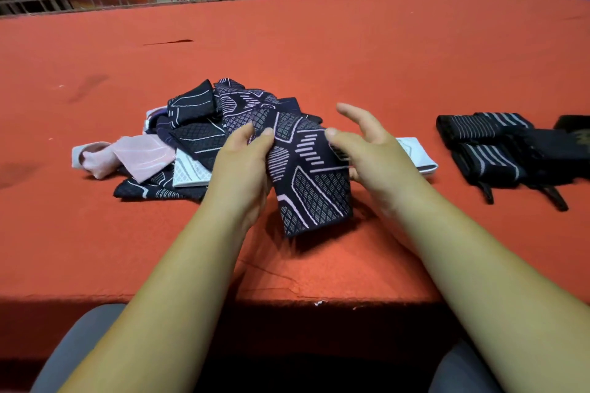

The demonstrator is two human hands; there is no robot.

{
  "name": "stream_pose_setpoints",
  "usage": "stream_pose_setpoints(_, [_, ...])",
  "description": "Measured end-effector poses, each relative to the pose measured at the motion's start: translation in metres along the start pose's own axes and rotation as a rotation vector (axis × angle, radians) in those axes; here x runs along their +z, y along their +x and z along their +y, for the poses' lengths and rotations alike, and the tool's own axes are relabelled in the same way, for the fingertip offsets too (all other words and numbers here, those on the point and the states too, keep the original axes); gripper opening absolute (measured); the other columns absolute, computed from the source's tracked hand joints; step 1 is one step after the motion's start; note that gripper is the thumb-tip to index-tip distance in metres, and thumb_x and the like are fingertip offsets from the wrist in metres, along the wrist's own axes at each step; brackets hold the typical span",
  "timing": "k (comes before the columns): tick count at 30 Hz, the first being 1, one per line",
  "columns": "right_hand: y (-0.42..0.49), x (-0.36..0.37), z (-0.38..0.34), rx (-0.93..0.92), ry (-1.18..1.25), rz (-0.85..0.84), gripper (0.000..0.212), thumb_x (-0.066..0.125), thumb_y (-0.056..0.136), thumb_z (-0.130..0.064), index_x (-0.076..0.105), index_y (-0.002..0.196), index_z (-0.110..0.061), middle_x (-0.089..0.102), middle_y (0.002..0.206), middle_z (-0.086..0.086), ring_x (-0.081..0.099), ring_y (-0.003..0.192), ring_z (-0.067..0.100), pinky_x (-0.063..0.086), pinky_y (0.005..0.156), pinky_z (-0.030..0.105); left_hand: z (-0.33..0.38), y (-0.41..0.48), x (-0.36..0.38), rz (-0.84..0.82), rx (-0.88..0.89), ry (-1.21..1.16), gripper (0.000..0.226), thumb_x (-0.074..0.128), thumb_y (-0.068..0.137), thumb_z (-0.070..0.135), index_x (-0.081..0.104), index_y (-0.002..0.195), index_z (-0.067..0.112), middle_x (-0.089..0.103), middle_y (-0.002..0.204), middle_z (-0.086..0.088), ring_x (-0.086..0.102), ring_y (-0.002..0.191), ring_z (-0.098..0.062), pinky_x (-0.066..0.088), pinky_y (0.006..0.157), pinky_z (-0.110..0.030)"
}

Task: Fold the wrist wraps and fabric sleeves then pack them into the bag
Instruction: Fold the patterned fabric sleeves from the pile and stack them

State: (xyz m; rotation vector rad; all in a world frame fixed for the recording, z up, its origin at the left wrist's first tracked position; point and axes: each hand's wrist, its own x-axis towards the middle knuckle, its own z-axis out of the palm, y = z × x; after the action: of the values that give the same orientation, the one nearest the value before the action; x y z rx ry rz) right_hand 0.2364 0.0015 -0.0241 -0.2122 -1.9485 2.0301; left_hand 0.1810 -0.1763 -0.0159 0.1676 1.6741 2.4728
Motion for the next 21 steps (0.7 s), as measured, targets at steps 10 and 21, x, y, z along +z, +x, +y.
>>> stream_pose_setpoints(10, [-0.004, -0.004, 0.002, -0.242, -0.231, 0.085, 0.027, 0.075, 0.097, -0.015, 0.08, 0.121, -0.027, 0.08, 0.114, -0.013, 0.075, 0.109, 0.008, 0.057, 0.107, 0.044, 0.006, -0.01, -0.016, -0.256, 0.13, 0.454, 0.052, 0.078, 0.087, -0.01, 0.071, 0.13, 0.019, 0.082, 0.105, -0.007, 0.078, 0.098, -0.019, 0.062, 0.098, -0.041])
stream_pose_setpoints(21, [-0.003, -0.006, 0.002, -0.343, -0.405, -0.062, 0.052, 0.079, 0.091, -0.011, 0.071, 0.136, -0.035, 0.066, 0.125, 0.001, 0.074, 0.111, 0.011, 0.056, 0.107, 0.043, 0.0, -0.004, -0.021, -0.104, 0.314, 0.54, 0.034, 0.083, 0.091, 0.012, 0.082, 0.122, 0.027, 0.081, 0.094, -0.008, 0.071, 0.086, -0.009, 0.061, 0.093, -0.04])
